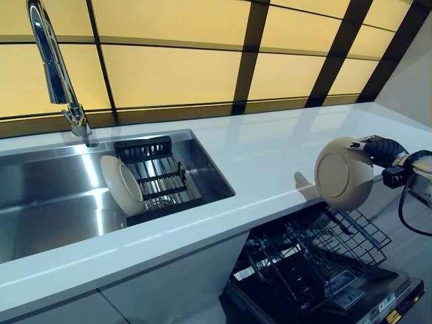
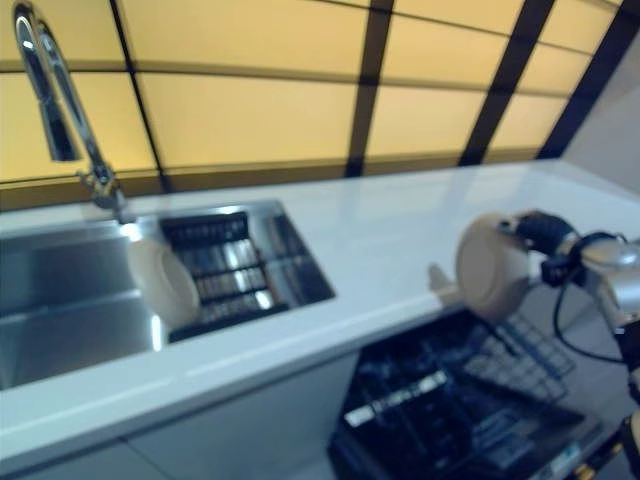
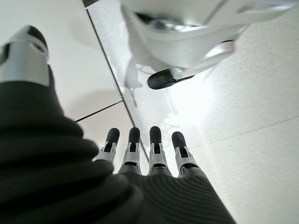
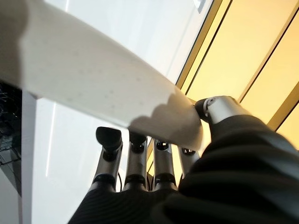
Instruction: Take plates into dishwasher
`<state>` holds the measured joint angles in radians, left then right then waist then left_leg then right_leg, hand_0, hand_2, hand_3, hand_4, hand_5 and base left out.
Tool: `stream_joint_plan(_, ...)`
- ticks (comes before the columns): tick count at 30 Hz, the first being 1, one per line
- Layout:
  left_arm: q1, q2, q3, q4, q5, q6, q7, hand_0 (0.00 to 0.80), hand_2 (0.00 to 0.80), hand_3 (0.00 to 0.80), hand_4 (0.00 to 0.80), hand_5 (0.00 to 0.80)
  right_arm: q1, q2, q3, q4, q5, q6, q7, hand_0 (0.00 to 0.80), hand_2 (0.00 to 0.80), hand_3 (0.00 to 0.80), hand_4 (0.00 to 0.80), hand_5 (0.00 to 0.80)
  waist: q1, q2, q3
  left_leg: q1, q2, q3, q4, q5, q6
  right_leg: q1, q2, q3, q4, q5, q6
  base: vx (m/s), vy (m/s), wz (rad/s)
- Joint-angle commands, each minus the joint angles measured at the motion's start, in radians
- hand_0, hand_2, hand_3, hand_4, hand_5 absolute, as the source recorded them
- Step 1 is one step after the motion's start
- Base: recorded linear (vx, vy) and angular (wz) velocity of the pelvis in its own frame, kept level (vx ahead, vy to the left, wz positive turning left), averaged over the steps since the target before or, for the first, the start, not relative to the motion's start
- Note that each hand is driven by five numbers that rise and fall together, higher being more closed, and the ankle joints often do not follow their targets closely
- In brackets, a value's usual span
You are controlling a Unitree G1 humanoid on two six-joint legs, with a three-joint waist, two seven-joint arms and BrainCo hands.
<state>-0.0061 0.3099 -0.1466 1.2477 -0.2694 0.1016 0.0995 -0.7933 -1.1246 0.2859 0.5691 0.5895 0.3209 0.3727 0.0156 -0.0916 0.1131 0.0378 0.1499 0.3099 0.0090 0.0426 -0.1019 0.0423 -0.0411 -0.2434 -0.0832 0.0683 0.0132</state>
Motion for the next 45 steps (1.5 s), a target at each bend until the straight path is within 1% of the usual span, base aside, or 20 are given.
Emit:
stream_joint_plan(1, -0.036, 0.000, -0.005, 0.032, -0.026, 0.000, -0.003, 0.000, 0.000, 0.000, 0.000, 0.000, -0.098, -0.071, 0.033, 0.018, 0.014, -0.042, 0.008, 0.800, 0.800, 0.800, 0.800, 0.800, -0.002, -0.084, -0.010, -0.097, -0.049, -0.124, 0.172, 0.017, 0.012, 0.049, -0.042, 0.044, 0.026, -0.004, 0.024, -0.040, 0.095, -0.06)
stream_joint_plan(2, -0.039, -0.004, -0.005, 0.032, -0.034, 0.002, 0.001, 0.000, 0.000, 0.000, 0.000, 0.000, -0.100, -0.068, 0.034, 0.025, 0.013, -0.049, 0.014, 0.800, 0.800, 0.800, 0.800, 0.800, -0.008, -0.077, -0.015, -0.060, -0.055, -0.151, 0.119, -0.002, 0.018, 0.039, -0.046, 0.050, 0.034, -0.004, 0.032, -0.005, 0.143, -0.22)
stream_joint_plan(3, -0.043, -0.006, -0.007, 0.031, -0.043, 0.007, 0.003, 0.000, 0.000, 0.000, 0.000, 0.000, -0.093, -0.064, 0.028, 0.032, 0.009, -0.056, 0.020, 0.800, 0.800, 0.800, 0.800, 0.800, -0.017, -0.063, -0.021, -0.013, -0.058, -0.172, 0.045, -0.004, 0.021, 0.032, -0.044, 0.060, 0.043, -0.006, 0.039, 0.010, 0.143, -0.28)
stream_joint_plan(4, -0.047, -0.007, -0.006, 0.030, -0.036, 0.010, 0.000, 0.000, 0.000, 0.000, 0.000, 0.000, -0.071, -0.060, 0.010, 0.031, 0.008, -0.060, 0.012, 0.800, 0.800, 0.800, 0.800, 0.800, -0.029, -0.048, -0.024, 0.022, -0.055, -0.169, -0.013, 0.004, 0.019, 0.023, -0.042, 0.062, 0.053, -0.008, 0.046, -0.002, 0.118, -0.22)
stream_joint_plan(5, -0.050, -0.005, -0.009, 0.028, -0.030, 0.010, -0.002, 0.000, 0.000, 0.000, 0.000, 0.000, -0.051, -0.057, -0.006, 0.024, 0.001, -0.057, 0.006, 0.800, 0.800, 0.800, 0.800, 0.800, -0.034, -0.042, -0.025, 0.034, -0.054, -0.165, -0.034, 0.008, 0.018, 0.019, -0.043, 0.062, 0.057, -0.008, 0.050, -0.021, 0.084, -0.03)
stream_joint_plan(6, -0.054, -0.005, -0.018, 0.027, -0.028, 0.009, -0.002, 0.000, 0.000, 0.000, 0.000, 0.000, -0.019, -0.047, -0.035, 0.006, -0.017, -0.045, -0.011, 0.800, 0.800, 0.800, 0.800, 0.800, -0.039, -0.035, -0.026, 0.043, -0.060, -0.175, -0.059, 0.010, 0.021, 0.012, -0.045, 0.065, 0.062, -0.006, 0.054, -0.020, 0.040, 0.08)
stream_joint_plan(9, -0.055, 0.003, -0.024, 0.035, -0.020, 0.001, -0.001, 0.000, 0.000, 0.000, 0.000, 0.000, 0.038, -0.048, -0.079, -0.007, -0.035, -0.041, -0.019, 0.800, 0.800, 0.800, 0.800, 0.800, -0.047, -0.030, -0.032, 0.052, -0.070, -0.172, -0.088, 0.008, 0.026, 0.009, -0.053, 0.056, 0.057, 0.002, 0.065, -0.015, 0.018, 0.05)
stream_joint_plan(12, -0.046, 0.019, -0.016, 0.048, -0.008, -0.009, -0.009, 0.000, 0.000, 0.000, 0.000, 0.000, 0.059, -0.061, -0.090, -0.005, -0.036, -0.032, -0.006, 0.800, 0.800, 0.800, 0.800, 0.800, -0.055, -0.029, -0.043, 0.056, -0.080, -0.172, -0.096, -0.002, 0.032, 0.008, -0.058, 0.060, 0.048, 0.009, 0.072, 0.000, 0.007, 0.01)
stream_joint_plan(16, -0.038, 0.025, -0.015, 0.047, -0.005, -0.016, -0.013, 0.000, 0.000, 0.000, 0.000, 0.000, 0.054, -0.082, -0.086, 0.024, -0.041, -0.029, 0.032, 0.800, 0.800, 0.800, 0.800, 0.800, -0.061, -0.029, -0.055, 0.063, -0.079, -0.158, -0.096, -0.007, 0.036, 0.018, -0.058, 0.066, 0.033, 0.012, 0.072, 0.000, 0.000, 0.00)
stream_joint_plan(26, -0.035, 0.016, -0.021, 0.041, 0.007, -0.015, -0.025, 0.000, 0.000, 0.000, 0.000, 0.000, 0.105, -0.077, -0.105, 0.023, -0.080, -0.027, 0.098, 0.800, 0.800, 0.800, 0.800, 0.800, -0.066, -0.036, -0.064, 0.065, -0.076, -0.142, -0.096, -0.008, 0.037, 0.030, -0.053, 0.081, 0.012, 0.019, 0.076, -0.012, -0.002, -0.04)
stream_joint_plan(33, -0.025, 0.017, -0.012, 0.037, 0.014, -0.014, -0.021, 0.000, 0.000, 0.000, 0.000, 0.000, 0.122, -0.082, -0.083, 0.025, -0.159, -0.026, 0.167, 0.800, 0.800, 0.800, 0.800, 0.800, -0.061, -0.041, -0.066, 0.060, -0.072, -0.138, -0.096, -0.002, 0.034, 0.033, -0.051, 0.083, 0.005, 0.021, 0.078, -0.017, -0.007, -0.07)
stream_joint_plan(37, -0.024, 0.021, -0.004, 0.036, 0.016, -0.013, -0.021, 0.000, 0.000, 0.000, 0.000, 0.000, 0.122, -0.086, -0.066, 0.020, -0.209, -0.014, 0.211, 0.800, 0.800, 0.800, 0.800, 0.800, -0.060, -0.042, -0.067, 0.059, -0.072, -0.139, -0.096, 0.000, 0.033, 0.034, -0.050, 0.084, 0.004, 0.021, 0.078, -0.013, -0.005, -0.03)
stream_joint_plan(45, -0.023, 0.027, 0.009, 0.028, 0.029, -0.012, -0.027, 0.000, 0.000, 0.000, 0.000, 0.000, 0.173, -0.068, -0.045, 0.014, -0.307, -0.054, 0.287, 0.800, 0.800, 0.800, 0.800, 0.800, -0.058, -0.041, -0.065, 0.061, -0.069, -0.136, -0.096, 0.003, 0.033, 0.039, -0.051, 0.081, 0.003, 0.021, 0.079, 0.000, 0.000, 0.00)
